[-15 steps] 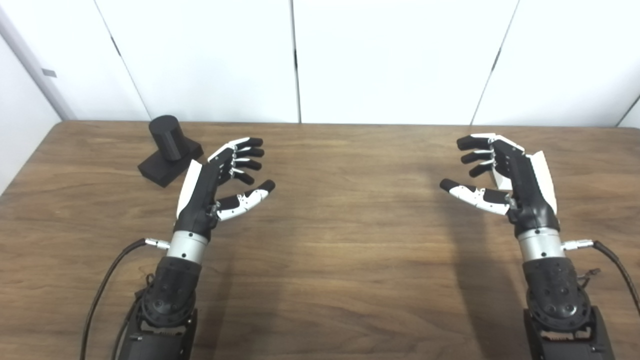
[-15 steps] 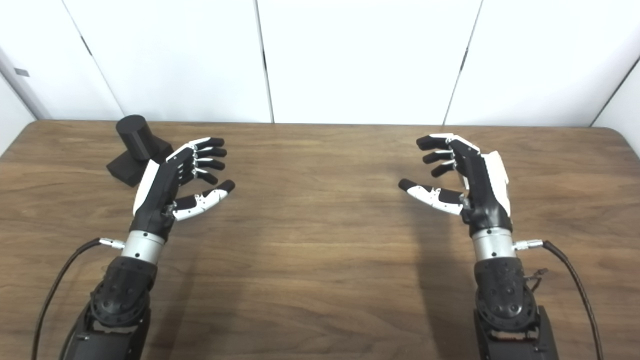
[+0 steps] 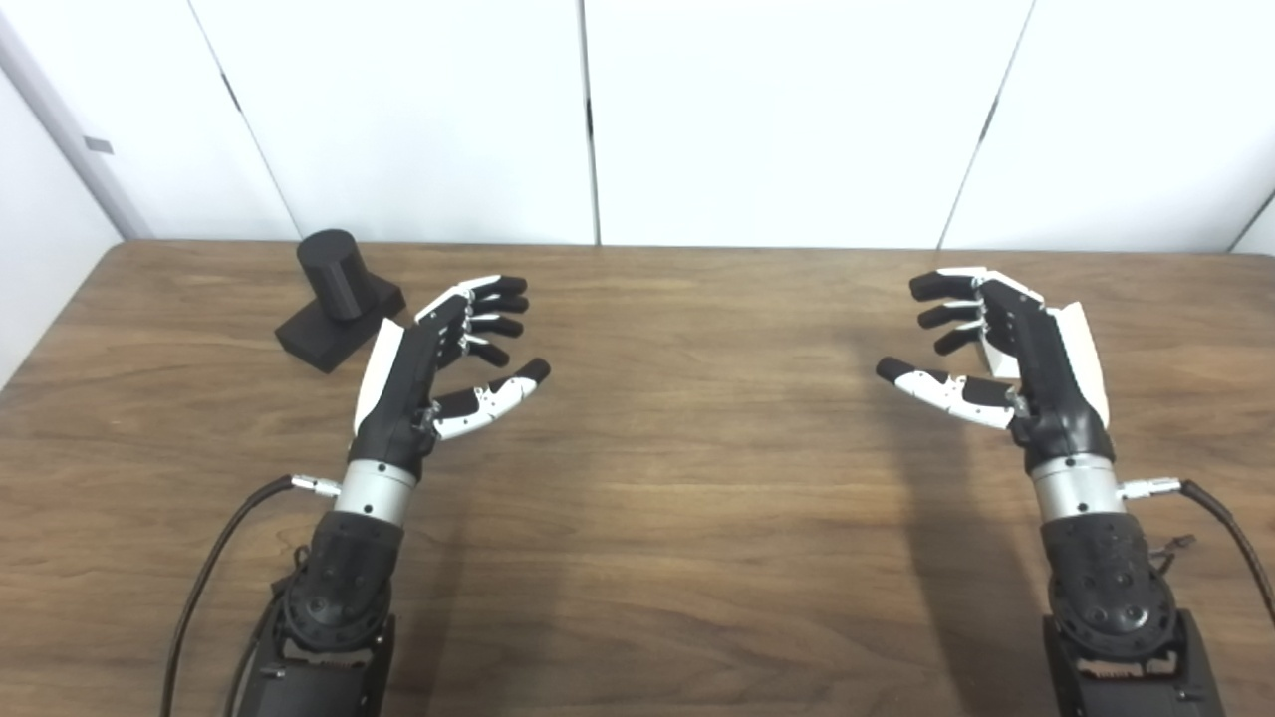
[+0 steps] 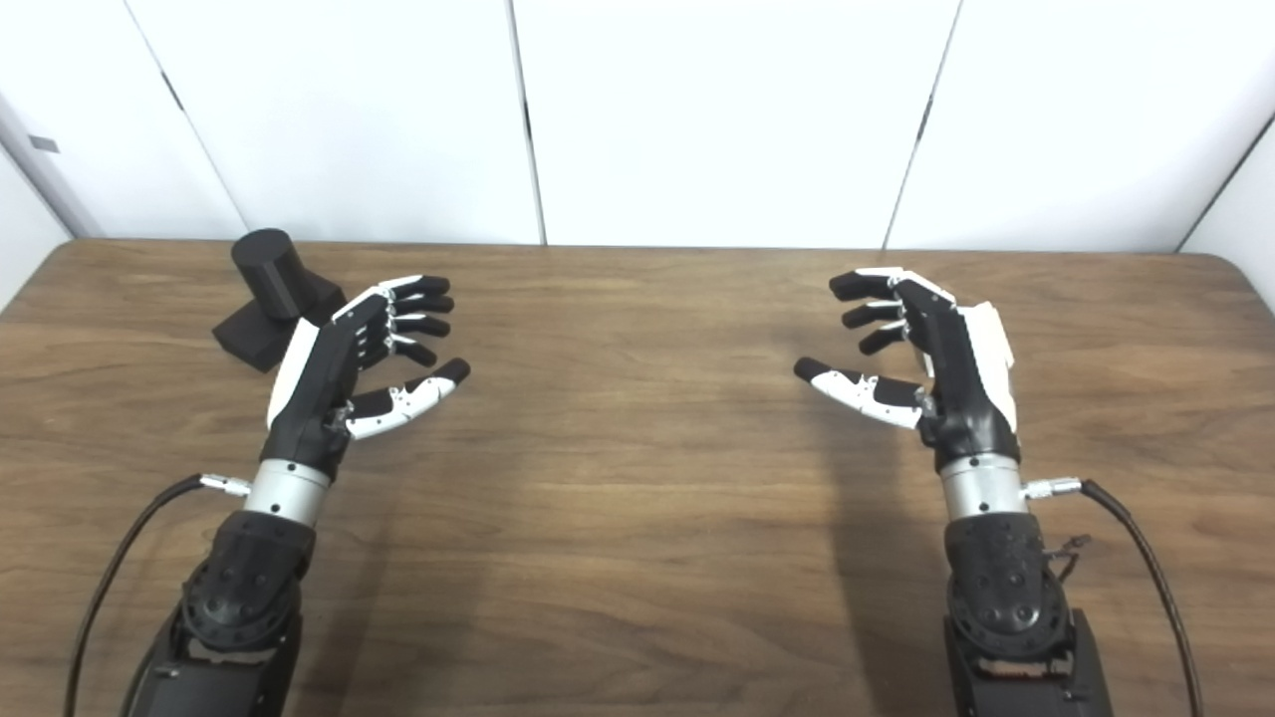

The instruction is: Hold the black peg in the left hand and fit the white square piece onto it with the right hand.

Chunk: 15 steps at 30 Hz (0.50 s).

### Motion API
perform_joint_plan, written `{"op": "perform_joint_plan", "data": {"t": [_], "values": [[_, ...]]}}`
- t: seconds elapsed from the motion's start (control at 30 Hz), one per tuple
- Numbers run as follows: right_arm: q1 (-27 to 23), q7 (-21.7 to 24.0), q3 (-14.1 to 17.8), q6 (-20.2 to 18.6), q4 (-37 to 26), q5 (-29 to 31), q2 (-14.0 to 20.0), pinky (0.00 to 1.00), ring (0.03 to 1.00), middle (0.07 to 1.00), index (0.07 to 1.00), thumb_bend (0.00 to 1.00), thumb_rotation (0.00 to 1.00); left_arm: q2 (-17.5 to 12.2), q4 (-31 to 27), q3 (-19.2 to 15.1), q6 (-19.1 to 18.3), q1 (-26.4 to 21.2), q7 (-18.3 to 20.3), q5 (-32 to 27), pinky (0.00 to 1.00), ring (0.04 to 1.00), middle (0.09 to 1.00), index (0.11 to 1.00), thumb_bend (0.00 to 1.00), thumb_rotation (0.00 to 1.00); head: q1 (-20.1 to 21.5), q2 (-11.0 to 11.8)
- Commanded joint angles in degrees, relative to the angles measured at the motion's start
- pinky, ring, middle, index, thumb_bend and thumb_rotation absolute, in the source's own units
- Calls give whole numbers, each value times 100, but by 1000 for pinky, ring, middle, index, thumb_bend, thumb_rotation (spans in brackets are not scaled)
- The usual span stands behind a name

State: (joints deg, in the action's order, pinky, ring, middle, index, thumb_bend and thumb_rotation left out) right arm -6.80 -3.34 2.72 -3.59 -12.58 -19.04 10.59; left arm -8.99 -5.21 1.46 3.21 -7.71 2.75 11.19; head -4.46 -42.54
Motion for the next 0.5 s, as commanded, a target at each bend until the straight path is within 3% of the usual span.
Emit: {"op": "perform_joint_plan", "data": {"t": [0.0, 0.07, 0.23, 0.47], "values": [[-117, -37, 66, 280, -94, 111, 85, 481, 611, 669, 643, 555, 0, 24, -65, 52, 241, -152, -58, 55, 554, 676, 729, 740, 613, 50, -271, 12], [-102, -14, 103, 291, -107, 184, 133, 485, 613, 670, 648, 551, 0, 85, -66, 106, 226, -154, -79, 91, 561, 679, 727, 739, 620, 89, -606, 67], [-64, 14, 149, 340, -154, 220, 256, 479, 613, 676, 647, 535, 0, 207, -145, 242, 118, -141, -107, 252, 546, 679, 732, 736, 612, 74, -1024, 147], [-33, 98, 185, 72, -340, 357, 235, 493, 621, 685, 655, 521, 0, 330, -184, 263, 47, -149, -116, 319, 542, 680, 734, 729, 612, 37, -1193, 216]]}}
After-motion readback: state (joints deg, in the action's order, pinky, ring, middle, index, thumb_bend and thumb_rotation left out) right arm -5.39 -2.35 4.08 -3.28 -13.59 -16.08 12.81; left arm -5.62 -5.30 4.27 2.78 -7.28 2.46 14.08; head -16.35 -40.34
